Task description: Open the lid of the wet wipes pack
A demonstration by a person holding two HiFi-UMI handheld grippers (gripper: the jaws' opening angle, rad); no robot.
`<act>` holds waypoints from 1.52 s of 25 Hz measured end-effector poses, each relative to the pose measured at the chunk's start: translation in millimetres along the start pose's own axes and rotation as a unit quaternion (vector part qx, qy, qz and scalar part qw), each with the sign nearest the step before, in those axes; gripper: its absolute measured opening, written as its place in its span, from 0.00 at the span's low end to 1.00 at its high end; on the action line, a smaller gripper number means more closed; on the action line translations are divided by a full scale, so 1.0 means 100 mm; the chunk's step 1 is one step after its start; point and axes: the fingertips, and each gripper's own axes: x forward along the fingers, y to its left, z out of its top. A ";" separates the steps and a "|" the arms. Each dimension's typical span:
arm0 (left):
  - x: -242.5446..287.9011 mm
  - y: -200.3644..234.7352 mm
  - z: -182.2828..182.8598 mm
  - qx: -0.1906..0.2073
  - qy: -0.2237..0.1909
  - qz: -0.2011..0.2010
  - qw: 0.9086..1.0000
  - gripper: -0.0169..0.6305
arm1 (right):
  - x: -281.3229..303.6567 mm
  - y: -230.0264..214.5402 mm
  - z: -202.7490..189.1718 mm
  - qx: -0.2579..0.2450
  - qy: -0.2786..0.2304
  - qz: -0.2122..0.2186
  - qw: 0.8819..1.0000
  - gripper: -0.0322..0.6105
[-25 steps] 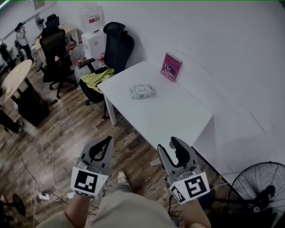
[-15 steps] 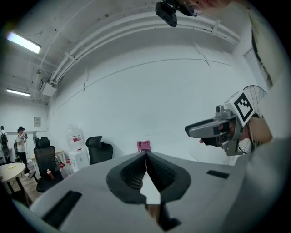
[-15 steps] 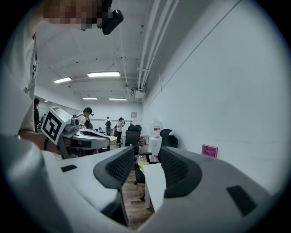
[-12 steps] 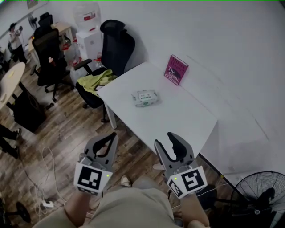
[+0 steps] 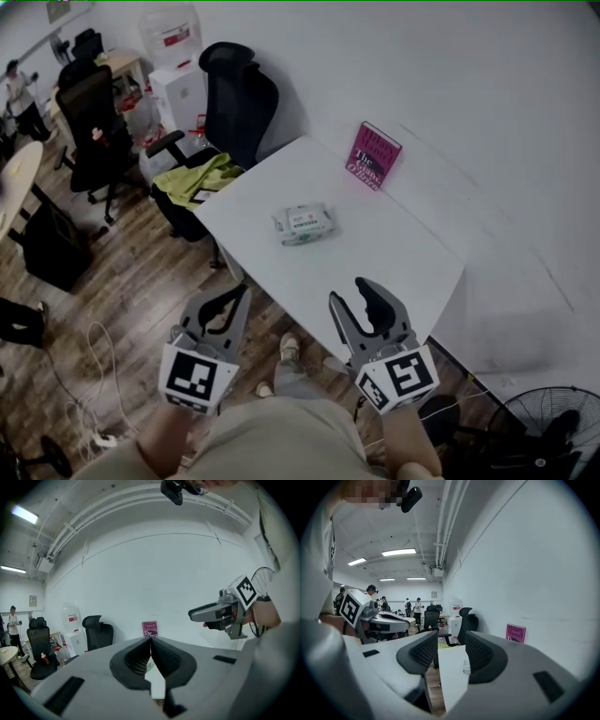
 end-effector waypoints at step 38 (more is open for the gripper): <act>2.87 0.80 -0.67 0.043 0.127 -0.068 0.989 0.06 | 2.45 -1.85 -1.32 -0.183 0.235 0.052 0.953 0.35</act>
